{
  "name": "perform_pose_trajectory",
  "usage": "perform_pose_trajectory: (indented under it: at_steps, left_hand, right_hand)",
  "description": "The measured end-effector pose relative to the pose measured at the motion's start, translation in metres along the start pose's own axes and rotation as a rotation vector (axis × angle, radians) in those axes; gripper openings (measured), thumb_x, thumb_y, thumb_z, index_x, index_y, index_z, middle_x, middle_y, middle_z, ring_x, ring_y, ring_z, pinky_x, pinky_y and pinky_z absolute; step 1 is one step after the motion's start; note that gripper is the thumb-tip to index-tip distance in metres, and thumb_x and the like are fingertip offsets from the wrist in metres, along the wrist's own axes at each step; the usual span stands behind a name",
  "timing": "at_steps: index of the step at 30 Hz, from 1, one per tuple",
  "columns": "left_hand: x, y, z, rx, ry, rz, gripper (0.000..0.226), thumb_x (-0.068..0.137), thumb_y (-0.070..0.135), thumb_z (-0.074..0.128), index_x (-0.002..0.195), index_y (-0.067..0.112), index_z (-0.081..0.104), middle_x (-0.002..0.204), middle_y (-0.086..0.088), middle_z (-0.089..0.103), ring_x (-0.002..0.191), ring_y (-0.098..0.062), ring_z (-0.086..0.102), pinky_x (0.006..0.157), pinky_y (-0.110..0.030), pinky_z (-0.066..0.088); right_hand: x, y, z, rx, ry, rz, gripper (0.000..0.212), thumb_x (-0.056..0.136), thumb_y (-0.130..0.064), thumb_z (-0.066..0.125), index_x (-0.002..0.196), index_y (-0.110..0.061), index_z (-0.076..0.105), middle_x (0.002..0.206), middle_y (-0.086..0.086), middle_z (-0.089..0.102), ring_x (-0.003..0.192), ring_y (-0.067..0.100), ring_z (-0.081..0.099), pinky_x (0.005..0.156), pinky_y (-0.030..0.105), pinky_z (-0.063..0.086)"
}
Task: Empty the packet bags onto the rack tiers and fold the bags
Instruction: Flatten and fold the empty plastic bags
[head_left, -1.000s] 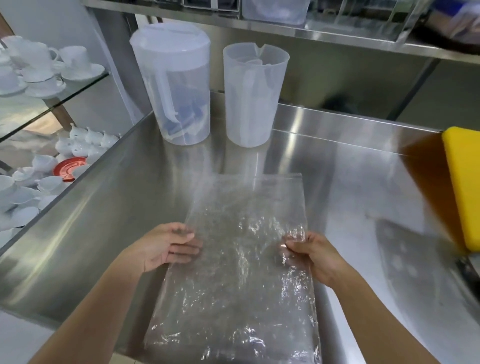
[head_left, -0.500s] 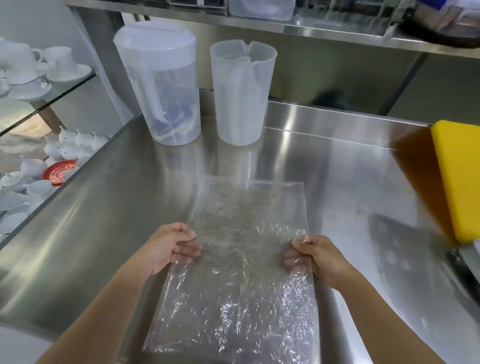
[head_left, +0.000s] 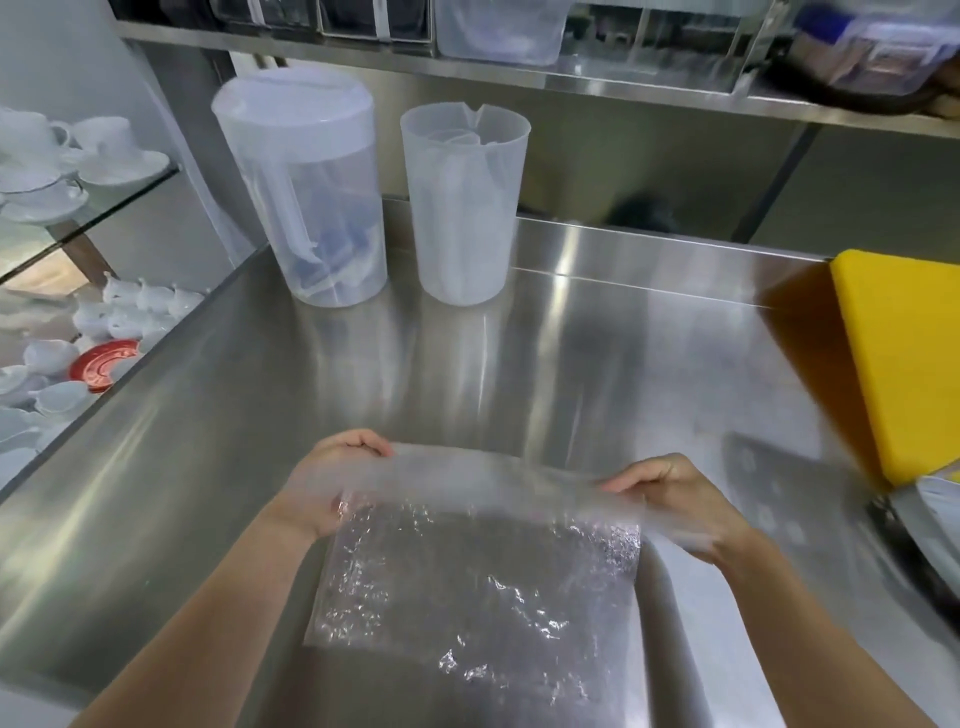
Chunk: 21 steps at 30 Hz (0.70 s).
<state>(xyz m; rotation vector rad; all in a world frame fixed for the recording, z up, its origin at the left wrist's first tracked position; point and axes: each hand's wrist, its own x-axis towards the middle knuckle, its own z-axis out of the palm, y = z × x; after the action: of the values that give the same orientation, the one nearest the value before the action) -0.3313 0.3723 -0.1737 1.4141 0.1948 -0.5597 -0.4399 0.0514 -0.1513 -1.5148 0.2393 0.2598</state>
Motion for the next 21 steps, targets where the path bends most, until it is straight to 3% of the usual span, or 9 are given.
perform_pose_trajectory:
  at_steps: [2,4,7,9,11,14,17,19,21]
  left_hand:
    - [0.004,0.001,0.004,0.095,0.053,0.02,0.049,0.078,-0.013,0.043,0.051,0.018,0.069,0.05,0.008,0.065,0.06,-0.019,0.056,0.052,-0.018,0.046]
    - [0.005,0.001,0.008,-0.049,0.028,0.005,0.037,0.088,-0.002,0.043,0.071,0.018,0.071,0.06,0.002,0.07,0.059,-0.02,0.064,0.051,-0.019,0.051]
    - [-0.002,0.007,0.015,-0.247,-0.162,-0.138,0.018,0.087,0.02,0.054,0.102,0.016,0.062,0.077,-0.012,0.069,0.059,-0.025,0.068,0.052,-0.034,0.056]
    - [0.001,0.006,0.019,-0.116,-0.176,-0.118,0.034,0.08,0.001,0.062,0.112,0.011,0.055,0.079,-0.012,0.071,0.062,-0.023,0.07,0.053,-0.034,0.057]
    - [0.0,0.008,0.03,0.077,-0.084,-0.015,0.04,0.077,-0.016,0.058,0.107,0.009,0.051,0.084,-0.015,0.07,0.061,-0.02,0.068,0.053,-0.029,0.055]
    - [-0.007,0.025,0.051,0.398,-0.002,0.206,0.041,0.08,-0.011,0.06,0.107,0.016,0.046,0.091,-0.01,0.068,0.065,-0.015,0.062,0.063,-0.027,0.049]
    - [-0.014,0.05,0.071,0.688,-0.086,0.481,0.043,0.081,-0.004,0.063,0.107,0.021,0.04,0.079,0.01,0.062,0.06,-0.002,0.059,0.07,-0.027,0.049]
    - [-0.023,0.065,0.087,0.719,-0.197,0.56,0.043,0.082,-0.002,0.063,0.1,0.031,0.041,0.08,0.008,0.063,0.057,-0.004,0.057,0.064,-0.031,0.048]
    - [-0.029,0.077,0.101,0.674,-0.297,0.592,0.043,0.083,-0.002,0.06,0.096,0.034,0.041,0.088,-0.003,0.065,0.062,-0.013,0.057,0.058,-0.032,0.046]
  right_hand:
    - [-0.001,-0.003,-0.006,-0.087,0.032,0.004,0.054,0.07,0.028,0.034,0.054,-0.005,0.073,0.063,0.009,0.073,0.058,0.012,0.068,0.049,0.01,0.047]
    - [0.0,-0.003,-0.014,-0.149,0.07,-0.007,0.057,0.069,0.03,0.029,0.052,-0.004,0.071,0.063,0.008,0.073,0.061,0.011,0.069,0.052,0.011,0.049]
    - [-0.001,-0.002,-0.021,-0.23,0.116,-0.024,0.058,0.07,0.03,0.03,0.051,-0.006,0.071,0.064,0.004,0.074,0.071,0.008,0.07,0.06,0.013,0.052]
    - [-0.004,-0.004,-0.025,-0.3,0.099,-0.035,0.058,0.073,0.031,0.034,0.052,-0.008,0.072,0.064,-0.002,0.074,0.07,0.004,0.069,0.061,0.011,0.05]
    - [-0.008,-0.012,-0.031,-0.467,0.002,-0.018,0.049,0.075,0.029,0.041,0.071,-0.005,0.076,0.088,-0.011,0.073,0.086,-0.003,0.063,0.071,0.008,0.047]
    - [-0.01,-0.024,-0.039,-0.784,0.01,-0.027,0.063,0.071,0.026,0.04,0.109,-0.016,0.067,0.124,-0.007,0.051,0.117,0.004,0.043,0.083,0.006,0.038]
    - [-0.015,-0.045,-0.033,-0.542,0.132,-0.165,0.055,0.073,0.019,0.057,0.102,-0.027,0.063,0.119,0.003,0.06,0.112,0.016,0.055,0.071,0.006,0.047]
    - [-0.02,-0.062,-0.019,-0.355,0.007,-0.138,0.047,0.074,0.008,0.066,0.104,-0.028,0.06,0.116,0.006,0.064,0.104,0.011,0.06,0.07,0.009,0.05]
    - [-0.021,-0.073,-0.006,-0.406,-0.132,-0.069,0.041,0.075,0.001,0.069,0.107,-0.022,0.059,0.104,-0.001,0.067,0.091,0.003,0.062,0.07,0.008,0.05]
